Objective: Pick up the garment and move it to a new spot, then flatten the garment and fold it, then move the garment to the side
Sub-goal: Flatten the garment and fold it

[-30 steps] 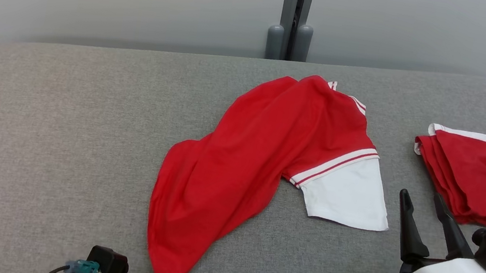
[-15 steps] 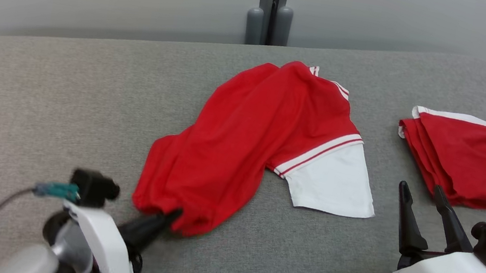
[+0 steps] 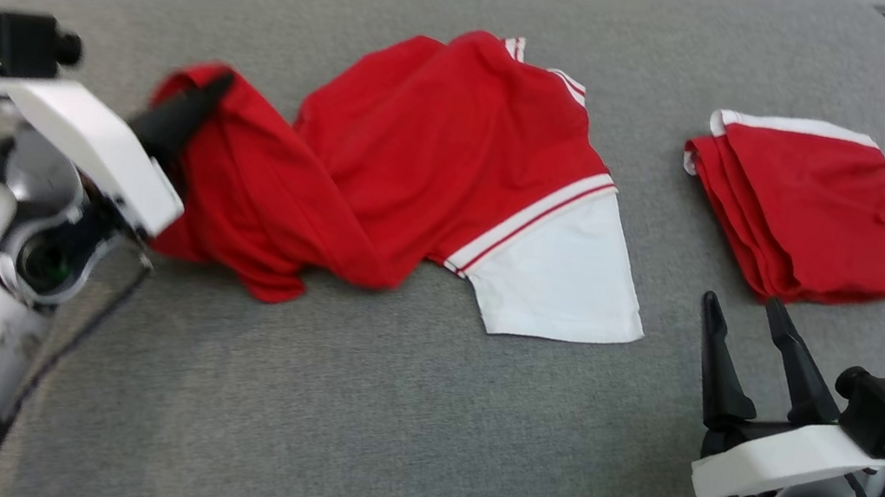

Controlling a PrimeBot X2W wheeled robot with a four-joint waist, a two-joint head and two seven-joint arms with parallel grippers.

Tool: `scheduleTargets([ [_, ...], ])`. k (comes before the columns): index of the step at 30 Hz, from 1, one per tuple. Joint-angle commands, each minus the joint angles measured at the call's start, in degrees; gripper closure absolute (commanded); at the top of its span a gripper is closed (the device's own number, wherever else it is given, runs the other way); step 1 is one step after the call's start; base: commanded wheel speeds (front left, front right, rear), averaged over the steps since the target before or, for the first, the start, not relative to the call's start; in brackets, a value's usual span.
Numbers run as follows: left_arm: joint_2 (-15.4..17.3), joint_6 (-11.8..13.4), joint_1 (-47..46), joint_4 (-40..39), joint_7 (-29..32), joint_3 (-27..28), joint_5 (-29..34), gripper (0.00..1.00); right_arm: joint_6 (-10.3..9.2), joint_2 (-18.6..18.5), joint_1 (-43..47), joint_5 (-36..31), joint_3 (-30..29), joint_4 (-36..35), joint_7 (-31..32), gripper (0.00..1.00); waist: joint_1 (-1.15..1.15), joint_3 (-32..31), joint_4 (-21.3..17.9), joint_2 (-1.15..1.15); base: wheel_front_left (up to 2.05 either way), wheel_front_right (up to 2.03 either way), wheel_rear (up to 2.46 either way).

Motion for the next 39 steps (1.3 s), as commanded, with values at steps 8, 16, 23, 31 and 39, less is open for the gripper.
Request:
scheduleTargets([
  [8,-1.7,0.9,-13.5,21.2,-10.4,3.3,4.1,1.0,0.01,-0.2,-2.9,1.8,3.3,1.4,-1.7,0.0,0.0,5.7,-5.2,0.0,0.0,0.0,0.0],
  [16,-2.9,-0.6,-18.0,32.8,-17.3,2.5,6.2,0.0,0.01,-0.2,-4.0,1.6,4.3,2.9,-1.9,0.0,0.0,5.9,-4.7,0.0,0.0,0.0,0.0],
  [23,-6.1,-1.2,-16.3,33.2,-23.7,-4.4,9.8,0.0,0.01,-0.2,-3.0,0.9,2.9,4.4,-1.2,0.0,0.0,2.2,-0.5,0.0,0.0,0.0,0.0],
  [31,-5.7,-1.1,-7.7,25.7,-27.9,-10.4,8.6,0.0,0.01,-0.2,-0.9,0.5,1.2,4.8,-0.6,0.0,0.0,-3.9,2.8,0.0,0.0,0.0,0.0],
  [39,-3.8,-0.8,4.5,16.3,-29.0,-12.8,6.6,0.0,0.01,-0.2,2.6,1.0,-1.1,3.7,-0.8,0.0,0.0,-7.2,3.7,0.0,0.0,0.0,0.0],
])
